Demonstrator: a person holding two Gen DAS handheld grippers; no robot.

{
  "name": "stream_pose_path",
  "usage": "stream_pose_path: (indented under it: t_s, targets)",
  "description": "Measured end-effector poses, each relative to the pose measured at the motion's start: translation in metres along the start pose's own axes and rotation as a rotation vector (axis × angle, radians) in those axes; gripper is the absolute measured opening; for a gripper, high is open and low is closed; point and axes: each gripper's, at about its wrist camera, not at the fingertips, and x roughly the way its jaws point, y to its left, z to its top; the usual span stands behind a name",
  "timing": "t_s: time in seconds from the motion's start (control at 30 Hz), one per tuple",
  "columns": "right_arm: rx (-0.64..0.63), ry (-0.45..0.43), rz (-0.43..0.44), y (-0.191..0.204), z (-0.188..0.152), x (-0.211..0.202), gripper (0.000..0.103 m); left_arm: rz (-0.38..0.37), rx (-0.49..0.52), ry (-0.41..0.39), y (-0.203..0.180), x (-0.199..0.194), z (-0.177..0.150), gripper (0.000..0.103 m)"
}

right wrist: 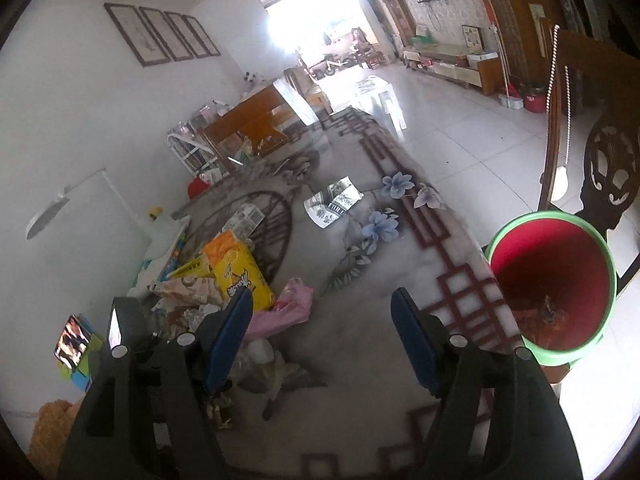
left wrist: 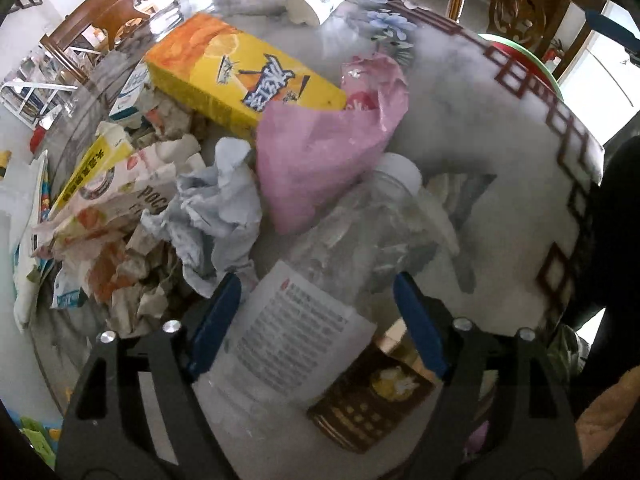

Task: Collect trash
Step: 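Grasp the clear plastic bottle with the left tool while the right tool reaches the dark cigarette box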

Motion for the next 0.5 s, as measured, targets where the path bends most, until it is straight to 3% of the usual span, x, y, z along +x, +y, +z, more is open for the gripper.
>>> stream_pose_path:
  t_s: [0.17, 0.23, 0.4, 0.5]
  targets:
    - [-0.017, 0.012, -0.003, 0.002, -0.002, 0.003, 0.07, -0.028, -0.029, -0.049, 0.001, -0.012, 0.0, 0.054]
    - [-0.01, 0.015, 0.0, 0.001, -0.003, 0.004, 0.07, -0.045, -0.052, -0.086, 0.002, -0.022, -0.001, 0.052]
    - [0.011, 0.026, 0.007, -0.003, -0.003, 0.006, 0.07, -0.133, -0.164, -0.221, 0.013, -0.053, -0.003, 0.048]
    - [0.011, 0.036, 0.001, -0.003, -0.002, 0.008, 0.07, -0.205, -0.269, -0.316, 0.026, -0.072, -0.006, 0.033]
